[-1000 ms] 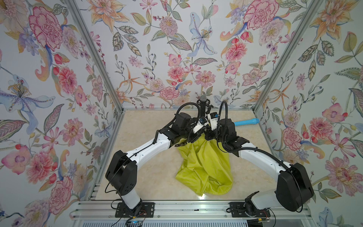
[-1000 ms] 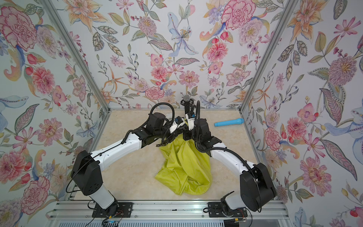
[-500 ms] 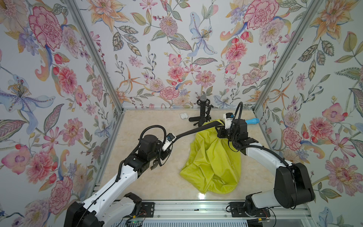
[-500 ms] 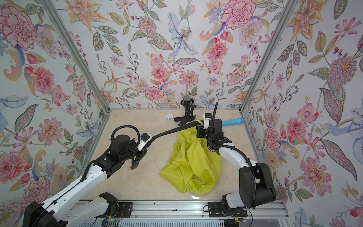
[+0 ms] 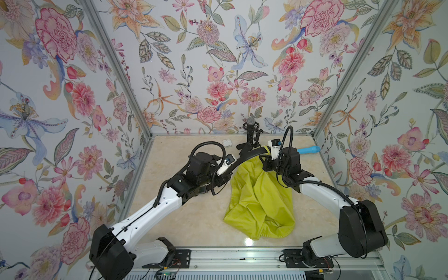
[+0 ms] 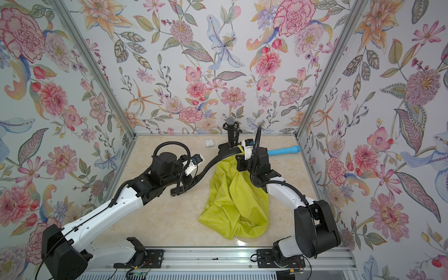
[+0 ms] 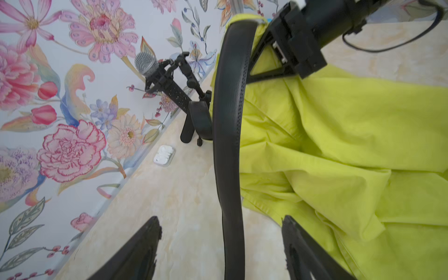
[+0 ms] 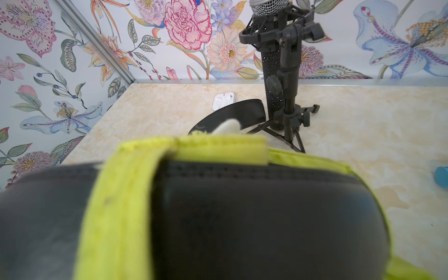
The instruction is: Remove the belt from the trousers
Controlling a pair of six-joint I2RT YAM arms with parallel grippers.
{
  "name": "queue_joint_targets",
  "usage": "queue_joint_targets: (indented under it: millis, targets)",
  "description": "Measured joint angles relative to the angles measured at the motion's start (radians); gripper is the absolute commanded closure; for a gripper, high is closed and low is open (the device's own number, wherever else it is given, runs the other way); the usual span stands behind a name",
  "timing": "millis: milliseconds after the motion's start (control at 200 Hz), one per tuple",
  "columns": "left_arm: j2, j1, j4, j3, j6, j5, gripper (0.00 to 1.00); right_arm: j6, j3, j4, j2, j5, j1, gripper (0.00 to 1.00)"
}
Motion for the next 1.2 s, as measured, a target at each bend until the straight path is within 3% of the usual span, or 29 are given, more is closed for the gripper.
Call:
queue_joint_targets:
  millis: [230, 405, 575, 756, 791, 831, 921, 1086, 1201]
  targets:
    - [0.378, -0.028, -0.039, 0.419, 0.024, 0.025, 0.24, 0.000, 0.000, 0.000, -0.008, 0.002, 0.013, 0.93]
    - [0.626, -0.037, -0.183, 0.683, 0.056, 0.097, 0.28, 0.000, 0.000, -0.019, -0.015, 0.012, 0.008, 0.93]
    - [0.685, -0.044, -0.312, 0.801, 0.079, 0.178, 0.38, 0.000, 0.000, -0.039, -0.015, 0.021, -0.007, 0.93]
    - [0.689, -0.050, -0.369, 0.816, 0.087, 0.233, 0.36, 0.000, 0.000, -0.039, -0.016, 0.021, -0.008, 0.93]
    - [0.695, -0.050, -0.377, 0.819, 0.087, 0.238, 0.41, 0.000, 0.000, -0.039, -0.017, 0.021, -0.008, 0.93]
    - [0.708, -0.050, -0.386, 0.831, 0.083, 0.244, 0.54, 0.000, 0.000, -0.040, -0.019, 0.021, -0.008, 0.93]
    - [0.762, -0.051, -0.415, 0.898, 0.082, 0.253, 1.00, 0.000, 0.000, -0.047, -0.031, 0.029, -0.009, 0.93]
    - [0.782, -0.054, -0.473, 0.970, 0.087, 0.190, 1.00, -0.005, 0.000, -0.064, -0.047, 0.058, -0.043, 0.91]
    - [0.647, -0.046, -0.463, 0.863, 0.086, 0.121, 1.00, 0.005, -0.008, -0.071, -0.039, 0.035, -0.139, 0.89]
